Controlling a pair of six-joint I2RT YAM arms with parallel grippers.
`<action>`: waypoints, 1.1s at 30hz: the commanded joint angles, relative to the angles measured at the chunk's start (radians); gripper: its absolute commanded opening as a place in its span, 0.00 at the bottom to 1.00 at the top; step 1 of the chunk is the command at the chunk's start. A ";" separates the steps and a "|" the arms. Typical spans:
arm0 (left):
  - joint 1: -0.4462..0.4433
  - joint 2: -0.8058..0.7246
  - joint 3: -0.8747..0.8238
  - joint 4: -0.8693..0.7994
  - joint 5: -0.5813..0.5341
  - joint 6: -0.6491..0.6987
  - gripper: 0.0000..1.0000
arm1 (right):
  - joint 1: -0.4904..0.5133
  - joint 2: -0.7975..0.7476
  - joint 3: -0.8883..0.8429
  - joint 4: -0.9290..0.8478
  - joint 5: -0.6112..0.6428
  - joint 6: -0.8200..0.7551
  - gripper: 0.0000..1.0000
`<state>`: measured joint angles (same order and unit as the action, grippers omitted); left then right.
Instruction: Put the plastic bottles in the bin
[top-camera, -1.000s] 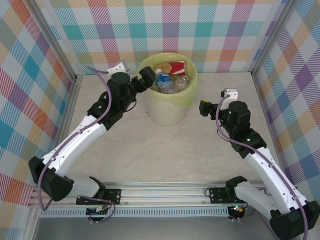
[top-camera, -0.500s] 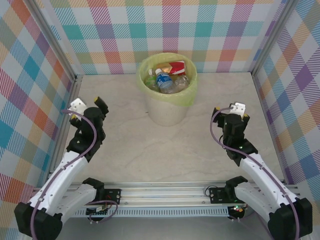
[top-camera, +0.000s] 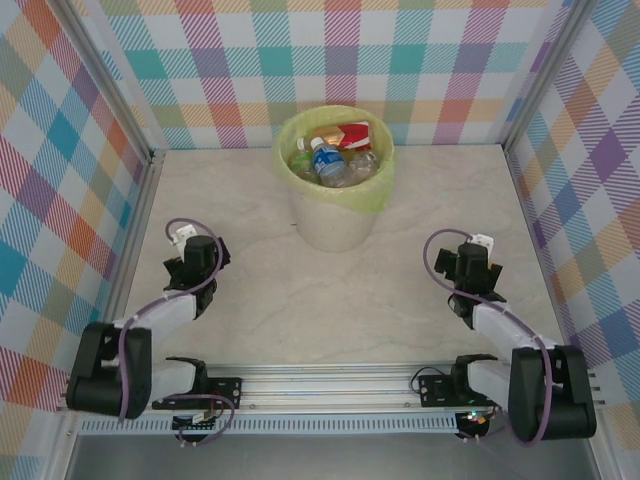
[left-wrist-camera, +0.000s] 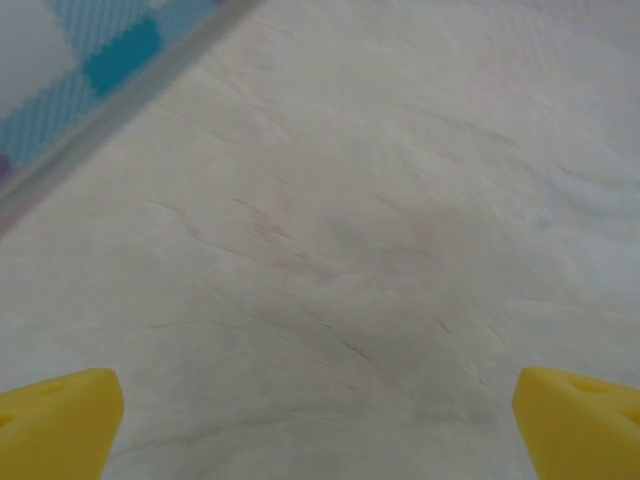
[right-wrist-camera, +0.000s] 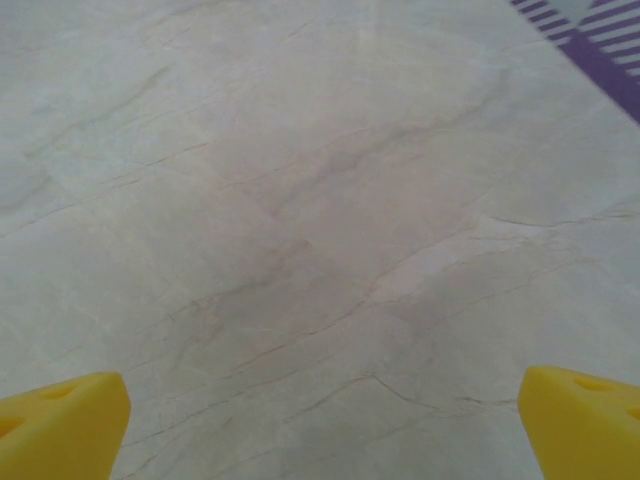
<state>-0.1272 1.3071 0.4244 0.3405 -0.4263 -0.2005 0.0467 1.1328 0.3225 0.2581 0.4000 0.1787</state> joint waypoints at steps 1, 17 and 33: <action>0.013 0.101 0.065 0.141 0.246 0.149 1.00 | -0.031 0.056 0.047 0.154 -0.208 -0.071 1.00; 0.031 0.253 -0.037 0.524 0.113 0.176 1.00 | -0.041 0.299 -0.080 0.801 -0.385 -0.162 1.00; 0.030 0.259 -0.036 0.528 0.152 0.192 1.00 | -0.042 0.404 0.092 0.569 -0.409 -0.166 1.00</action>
<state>-0.1123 1.5707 0.3752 0.8433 -0.2970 -0.0101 0.0120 1.5455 0.4202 0.9134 0.0162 0.0174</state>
